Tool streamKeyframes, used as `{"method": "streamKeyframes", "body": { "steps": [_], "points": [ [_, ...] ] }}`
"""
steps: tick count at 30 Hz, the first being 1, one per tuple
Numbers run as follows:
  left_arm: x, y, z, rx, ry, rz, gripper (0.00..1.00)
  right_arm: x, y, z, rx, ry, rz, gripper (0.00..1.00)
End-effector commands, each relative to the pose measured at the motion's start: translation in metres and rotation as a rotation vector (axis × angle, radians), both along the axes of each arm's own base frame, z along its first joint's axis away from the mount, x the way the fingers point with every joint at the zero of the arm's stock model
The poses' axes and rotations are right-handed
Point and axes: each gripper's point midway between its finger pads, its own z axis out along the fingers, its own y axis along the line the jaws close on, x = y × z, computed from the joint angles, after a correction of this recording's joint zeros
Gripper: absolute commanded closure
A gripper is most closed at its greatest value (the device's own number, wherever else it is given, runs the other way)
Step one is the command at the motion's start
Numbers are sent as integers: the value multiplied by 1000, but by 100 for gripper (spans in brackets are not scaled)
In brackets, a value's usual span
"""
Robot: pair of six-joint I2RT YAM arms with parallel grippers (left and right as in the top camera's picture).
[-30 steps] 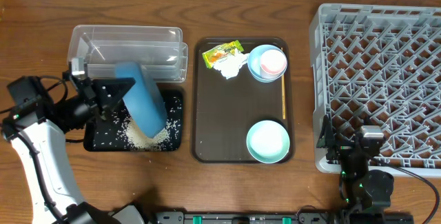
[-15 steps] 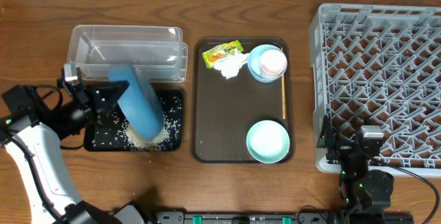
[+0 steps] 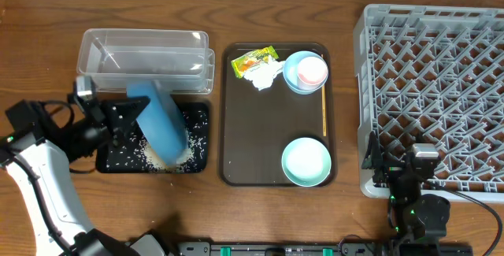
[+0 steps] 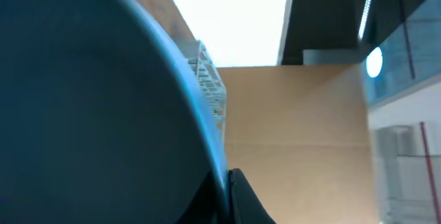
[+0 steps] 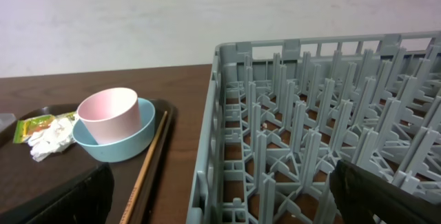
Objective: Sort waste into correct bins and load items into the dishwasher rack
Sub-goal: 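Tip the blue bowl with the left gripper to pour rice onto the black tray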
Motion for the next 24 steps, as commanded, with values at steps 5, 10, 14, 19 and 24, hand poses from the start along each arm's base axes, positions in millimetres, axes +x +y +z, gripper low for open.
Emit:
{"method": "streamKeyframes", "body": {
  "steps": [5, 10, 14, 19, 24],
  "points": [
    [0, 1, 7, 11, -51, -1, 94, 0, -2, -1, -12, 4, -6, 1],
    [2, 1, 13, 21, -110, -8, 94, 0, -2, -1, -11, 4, -6, 1],
    [-6, -7, 22, 10, -168, -24, 94, 0, -2, -2, -12, 5, -6, 1],
    [-5, -5, 23, -20, -130, -15, 94, 0, -2, -1, -11, 4, -7, 1],
    [-2, -3, 17, -27, -52, -2, 94, 0, -2, -2, -11, 5, -6, 1]
  ]
}}
